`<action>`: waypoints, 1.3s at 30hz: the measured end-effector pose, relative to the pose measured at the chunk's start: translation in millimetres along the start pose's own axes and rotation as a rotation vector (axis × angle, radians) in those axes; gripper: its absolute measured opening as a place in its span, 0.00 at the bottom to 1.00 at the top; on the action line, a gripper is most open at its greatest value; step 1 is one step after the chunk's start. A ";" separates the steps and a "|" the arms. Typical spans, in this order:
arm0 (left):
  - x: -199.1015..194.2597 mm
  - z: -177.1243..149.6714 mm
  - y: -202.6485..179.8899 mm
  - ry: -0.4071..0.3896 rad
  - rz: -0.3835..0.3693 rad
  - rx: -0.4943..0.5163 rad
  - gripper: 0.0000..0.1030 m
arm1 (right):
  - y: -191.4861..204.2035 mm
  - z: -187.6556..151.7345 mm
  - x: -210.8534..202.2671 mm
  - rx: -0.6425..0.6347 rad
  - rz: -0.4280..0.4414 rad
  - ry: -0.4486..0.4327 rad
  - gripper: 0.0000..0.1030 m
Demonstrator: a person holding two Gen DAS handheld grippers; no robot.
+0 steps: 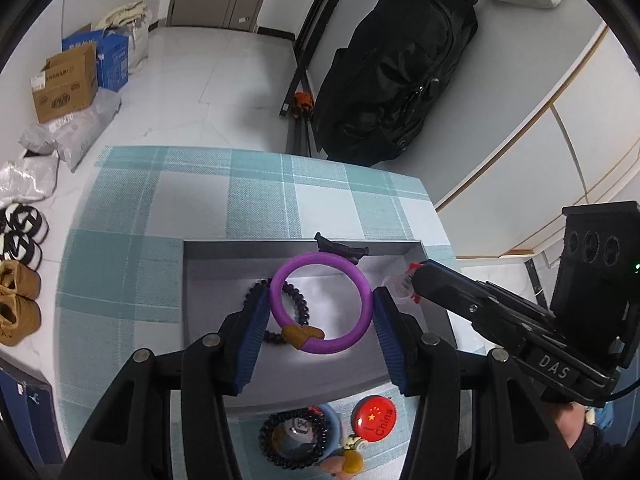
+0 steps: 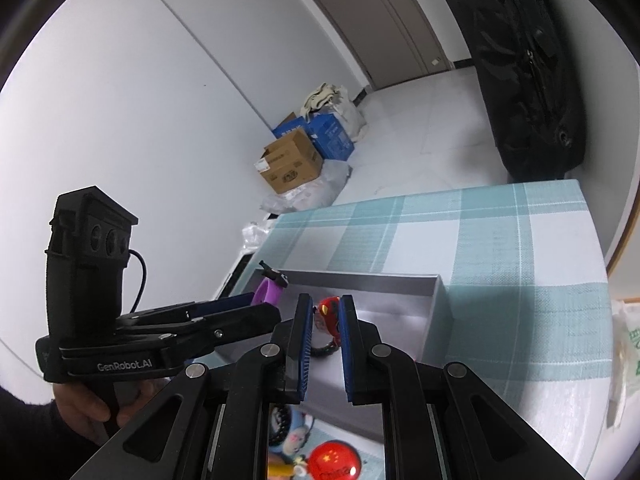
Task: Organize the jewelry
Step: 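Lower the bangle into the box and open the left tool, then move the left tool to the pink figurine keychain and grasp it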
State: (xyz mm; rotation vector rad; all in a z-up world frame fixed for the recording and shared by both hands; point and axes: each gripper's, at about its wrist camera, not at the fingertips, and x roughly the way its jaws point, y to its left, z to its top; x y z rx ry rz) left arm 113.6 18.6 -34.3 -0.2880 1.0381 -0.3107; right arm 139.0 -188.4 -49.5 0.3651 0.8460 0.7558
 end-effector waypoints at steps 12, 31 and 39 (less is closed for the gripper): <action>16.3 3.3 1.8 0.053 -0.002 -0.005 0.46 | -8.4 1.1 7.7 0.025 0.002 0.022 0.12; 5.8 4.9 4.1 0.014 -0.015 -0.024 0.71 | -11.7 3.3 -15.8 0.052 -0.039 -0.069 0.64; -14.1 -8.7 0.0 -0.044 0.023 0.008 0.72 | -1.6 -0.8 -33.2 0.024 -0.085 -0.100 0.85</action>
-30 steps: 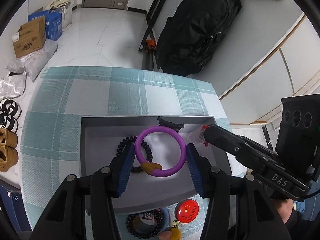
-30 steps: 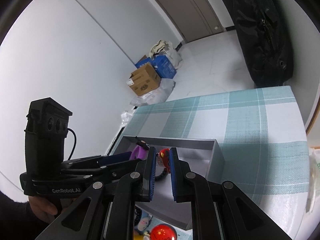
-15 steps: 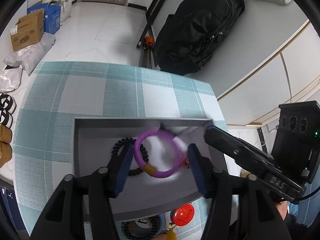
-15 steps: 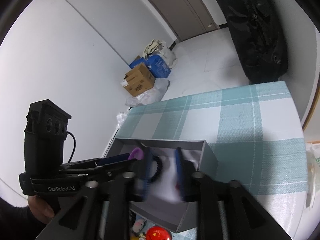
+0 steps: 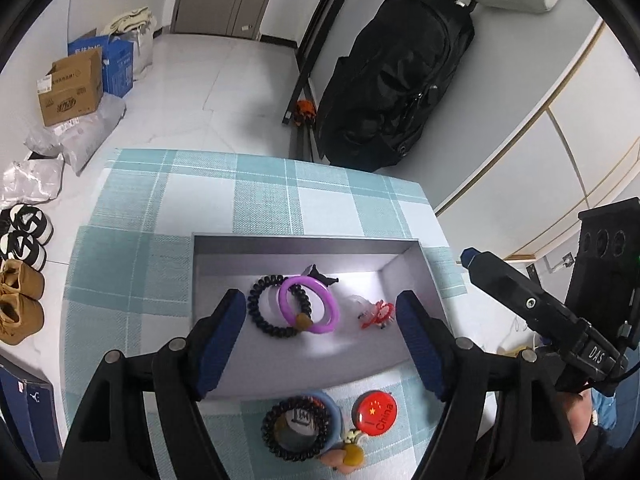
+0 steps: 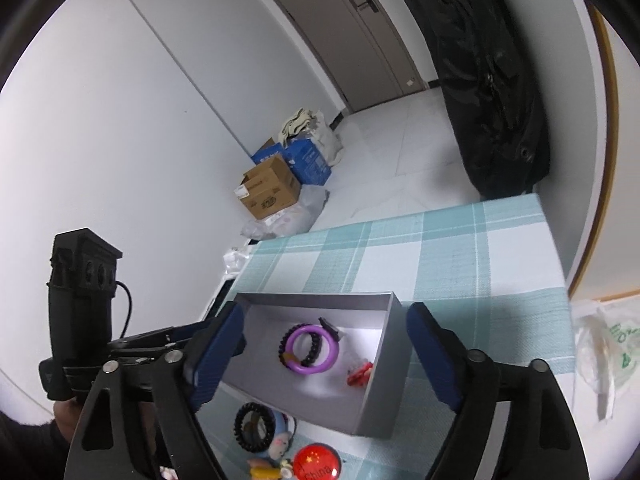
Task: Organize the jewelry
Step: 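Move the left tool to the pink figurine keychain and grasp it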
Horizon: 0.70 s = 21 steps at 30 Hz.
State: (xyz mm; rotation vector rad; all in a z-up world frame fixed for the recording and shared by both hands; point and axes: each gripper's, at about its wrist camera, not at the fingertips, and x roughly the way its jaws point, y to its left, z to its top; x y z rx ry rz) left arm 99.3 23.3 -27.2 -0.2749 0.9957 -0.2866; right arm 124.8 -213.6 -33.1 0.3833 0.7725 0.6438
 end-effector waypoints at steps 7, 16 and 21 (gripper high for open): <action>-17.4 -15.1 -6.4 -0.054 0.012 0.036 0.72 | 12.3 -8.7 -13.0 -0.051 -0.026 -0.027 0.94; -44.3 -43.8 -6.9 -0.101 0.029 0.030 0.72 | 23.8 -29.4 -19.7 -0.115 -0.116 0.000 0.99; -55.9 -58.2 -13.9 -0.091 0.013 0.047 0.72 | 23.8 -38.2 -28.4 -0.114 -0.159 0.004 1.00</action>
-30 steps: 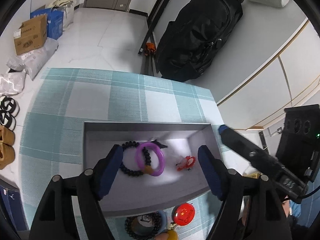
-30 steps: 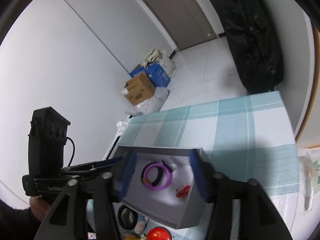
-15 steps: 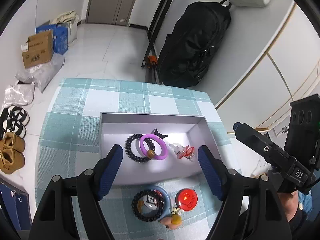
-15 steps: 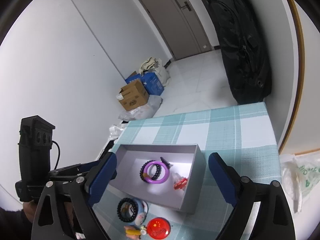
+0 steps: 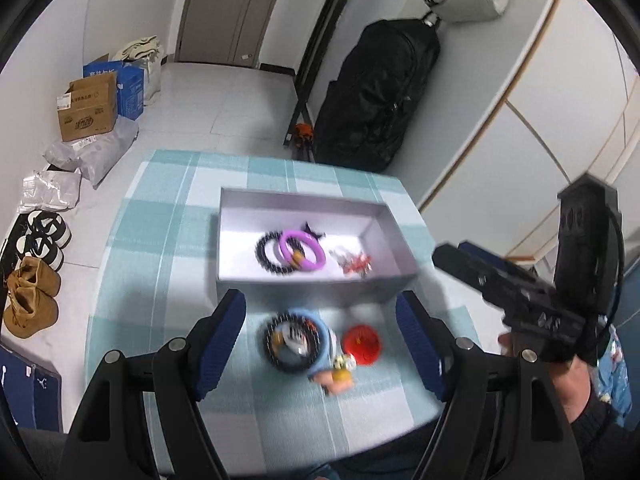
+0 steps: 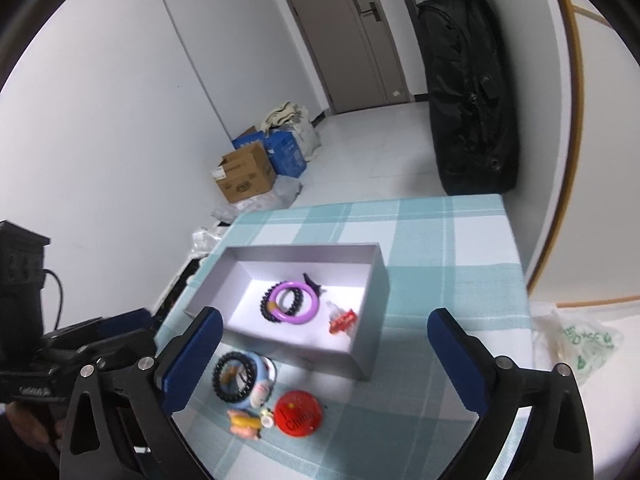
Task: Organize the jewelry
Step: 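Move the left tool to the pink figurine keychain and grasp it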
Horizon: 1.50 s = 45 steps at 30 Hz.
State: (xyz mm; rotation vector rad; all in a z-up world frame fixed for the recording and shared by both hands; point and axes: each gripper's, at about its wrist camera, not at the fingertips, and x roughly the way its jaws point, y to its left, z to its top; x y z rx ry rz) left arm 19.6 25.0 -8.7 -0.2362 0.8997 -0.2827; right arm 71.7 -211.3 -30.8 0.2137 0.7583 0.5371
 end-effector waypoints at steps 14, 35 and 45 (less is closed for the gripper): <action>43.3 -44.5 -16.8 0.228 0.010 0.022 0.72 | -2.3 -19.6 -9.1 0.016 -0.038 0.074 1.00; 65.4 -55.0 -25.9 0.280 0.100 0.079 0.43 | -17.2 -25.8 -17.5 0.069 -0.063 0.097 1.00; 64.1 -53.3 -24.3 0.299 0.109 0.093 0.17 | -18.0 -27.4 -17.1 0.072 -0.068 0.106 1.00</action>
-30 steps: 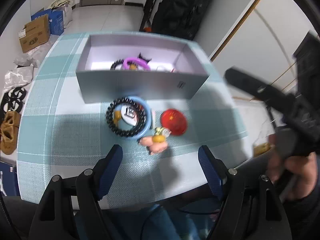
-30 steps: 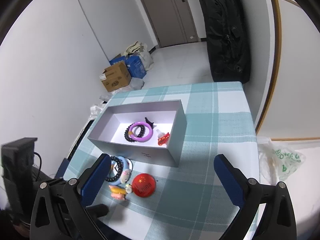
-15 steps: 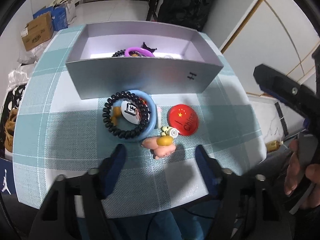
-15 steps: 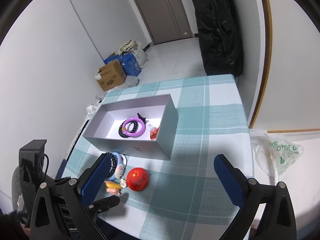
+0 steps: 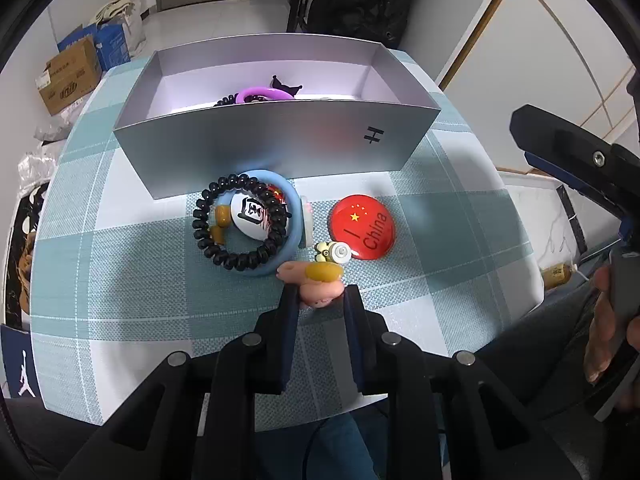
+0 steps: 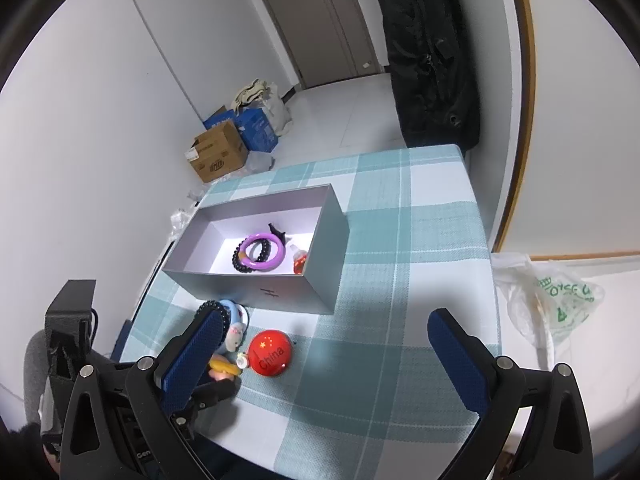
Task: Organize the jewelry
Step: 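Move the left tool to the pink figurine keychain and grasp it, then lift the pink figurine with the left tool while the right tool grasps the red China badge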
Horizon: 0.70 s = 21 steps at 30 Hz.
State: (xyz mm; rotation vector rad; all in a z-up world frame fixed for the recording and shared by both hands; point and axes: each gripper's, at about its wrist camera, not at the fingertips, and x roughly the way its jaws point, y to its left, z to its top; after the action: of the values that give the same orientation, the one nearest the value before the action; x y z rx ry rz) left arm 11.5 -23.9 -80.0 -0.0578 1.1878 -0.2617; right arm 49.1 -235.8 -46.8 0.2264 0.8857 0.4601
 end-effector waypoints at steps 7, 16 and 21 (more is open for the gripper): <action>-10.5 -4.3 -0.4 -0.004 -0.040 -0.003 0.17 | 5.6 -3.7 5.7 -0.046 -0.033 0.027 1.00; -34.4 -3.3 14.3 -0.076 -0.089 -0.044 0.17 | 20.7 -17.9 22.9 -0.173 -0.068 0.110 0.99; -53.7 1.8 26.5 -0.143 -0.116 -0.083 0.17 | 32.8 -28.8 36.1 -0.258 -0.056 0.173 0.97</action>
State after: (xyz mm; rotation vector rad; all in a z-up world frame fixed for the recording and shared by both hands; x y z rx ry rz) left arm -0.9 14.1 -35.3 -0.2151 1.0540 -0.3050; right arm 36.5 -189.7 -77.3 -0.0752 0.9881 0.5422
